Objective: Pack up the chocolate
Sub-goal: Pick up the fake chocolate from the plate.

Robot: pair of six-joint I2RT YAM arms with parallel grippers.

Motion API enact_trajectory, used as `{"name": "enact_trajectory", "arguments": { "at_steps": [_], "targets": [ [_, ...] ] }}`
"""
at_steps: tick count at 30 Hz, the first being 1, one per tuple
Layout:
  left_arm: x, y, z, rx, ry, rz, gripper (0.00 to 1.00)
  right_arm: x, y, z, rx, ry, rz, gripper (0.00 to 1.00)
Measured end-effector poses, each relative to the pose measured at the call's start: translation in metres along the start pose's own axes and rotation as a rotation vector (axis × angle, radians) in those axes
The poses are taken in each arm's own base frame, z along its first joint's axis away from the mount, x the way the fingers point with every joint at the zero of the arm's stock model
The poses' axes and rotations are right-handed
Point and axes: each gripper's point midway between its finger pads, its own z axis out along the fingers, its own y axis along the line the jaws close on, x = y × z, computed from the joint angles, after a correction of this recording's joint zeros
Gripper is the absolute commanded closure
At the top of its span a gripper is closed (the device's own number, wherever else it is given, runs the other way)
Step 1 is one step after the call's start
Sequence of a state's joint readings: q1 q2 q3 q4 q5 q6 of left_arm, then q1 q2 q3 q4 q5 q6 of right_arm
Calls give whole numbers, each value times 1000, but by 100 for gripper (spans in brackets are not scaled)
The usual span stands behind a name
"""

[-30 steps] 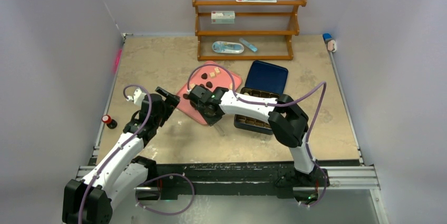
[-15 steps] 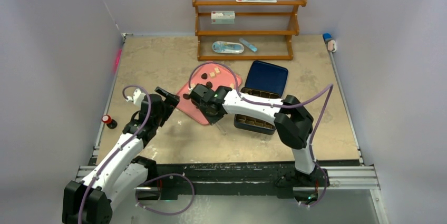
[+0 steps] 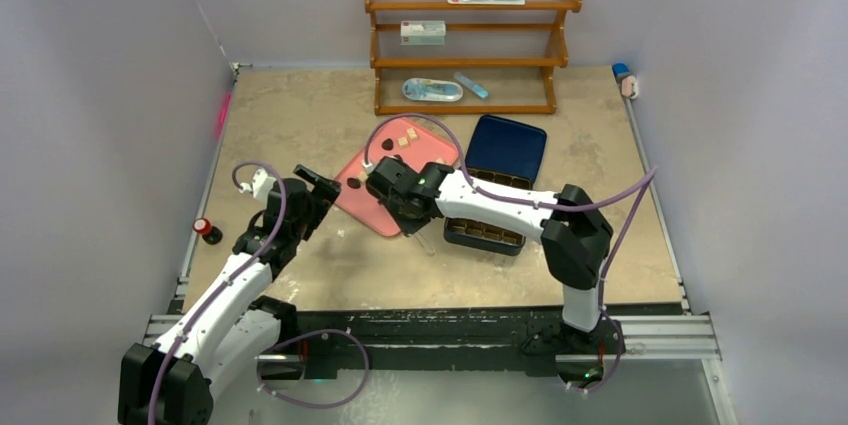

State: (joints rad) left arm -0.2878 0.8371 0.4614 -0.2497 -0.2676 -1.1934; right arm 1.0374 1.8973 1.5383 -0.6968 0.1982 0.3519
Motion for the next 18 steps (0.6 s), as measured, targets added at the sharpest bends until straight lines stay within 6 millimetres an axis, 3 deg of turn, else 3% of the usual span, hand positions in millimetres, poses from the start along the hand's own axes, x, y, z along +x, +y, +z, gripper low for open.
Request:
{"name": "enact_trajectory", "arguments": {
  "at_steps": [11,18],
  "targets": [
    [-1,-1,-2,8,-4,-2,0,10,-12,-29,13,-32,28,100],
    [-2,-2,-3,14,-6,-4,0,25,-31,-50,60,-51,47,100]
  ]
}}
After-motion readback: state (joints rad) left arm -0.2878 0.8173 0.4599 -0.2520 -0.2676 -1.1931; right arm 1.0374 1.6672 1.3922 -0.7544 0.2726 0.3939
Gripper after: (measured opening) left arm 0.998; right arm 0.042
